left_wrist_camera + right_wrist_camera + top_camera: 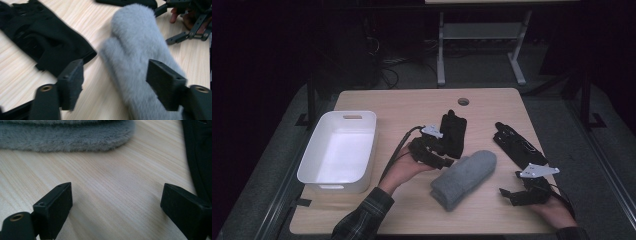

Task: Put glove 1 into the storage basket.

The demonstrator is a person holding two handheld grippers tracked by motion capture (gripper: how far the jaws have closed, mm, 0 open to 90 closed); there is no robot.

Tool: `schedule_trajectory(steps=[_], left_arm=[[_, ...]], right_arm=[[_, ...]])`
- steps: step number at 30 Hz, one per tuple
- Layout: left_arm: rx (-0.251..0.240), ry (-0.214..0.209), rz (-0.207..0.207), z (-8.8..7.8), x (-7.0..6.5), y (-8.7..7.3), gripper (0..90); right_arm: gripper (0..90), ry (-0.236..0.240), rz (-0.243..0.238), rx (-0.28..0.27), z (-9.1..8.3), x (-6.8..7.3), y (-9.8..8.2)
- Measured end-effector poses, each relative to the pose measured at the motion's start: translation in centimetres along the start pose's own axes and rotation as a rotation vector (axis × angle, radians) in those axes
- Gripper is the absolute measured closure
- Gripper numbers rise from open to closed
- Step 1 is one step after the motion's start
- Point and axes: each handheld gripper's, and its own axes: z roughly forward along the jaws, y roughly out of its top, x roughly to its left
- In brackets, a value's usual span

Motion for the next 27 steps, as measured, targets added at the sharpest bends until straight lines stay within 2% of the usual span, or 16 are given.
schedule_trajectory(steps=[6, 9, 14, 16, 17, 22, 24, 27], left_arm=[[0.007, -0.026, 0.008, 2.1, -0.7, 1.0, 20.7], [0.03, -0.028, 0.007, 3.2, -0.9, 1.2, 18.4], [0.095, -0.002, 0.015, 5.0, -1.0, 0.9, 15.9], [0.114, -0.008, 0.014, 5.6, -1.0, 0.6, 14.9], [0.106, -0.009, -0.001, 5.9, -1.1, 0.5, 14.8], [0.127, 0.0, 0.002, 6.7, -1.4, 0.0, 13.2], [0.138, -0.003, 0.009, 7.1, -1.5, -0.3, 13.1], [0.142, -0.019, -0.01, 7.7, -1.7, -0.7, 13.1]], right_arm=[[10.3, 0.0, -0.001, 0.0, 0.0, 0.0, 0.0], [10.3, 0.0, -0.001, 0.0, 0.0, 0.0, 0.0], [10.3, 0.0, -0.001, 0.0, 0.0, 0.0, 0.0], [10.3, 0.0, -0.001, 0.0, 0.0, 0.0, 0.0], [10.3, 0.0, -0.001, 0.0, 0.0, 0.0, 0.0], [10.2, 0.0, -0.001, 0.0, 0.0, 0.0, 0.0], [10.3, 0.0, -0.001, 0.0, 0.0, 0.0, 0.0], [10.2, 0.0, -0.002, -0.001, 0.0, 0.0, 0.0]])
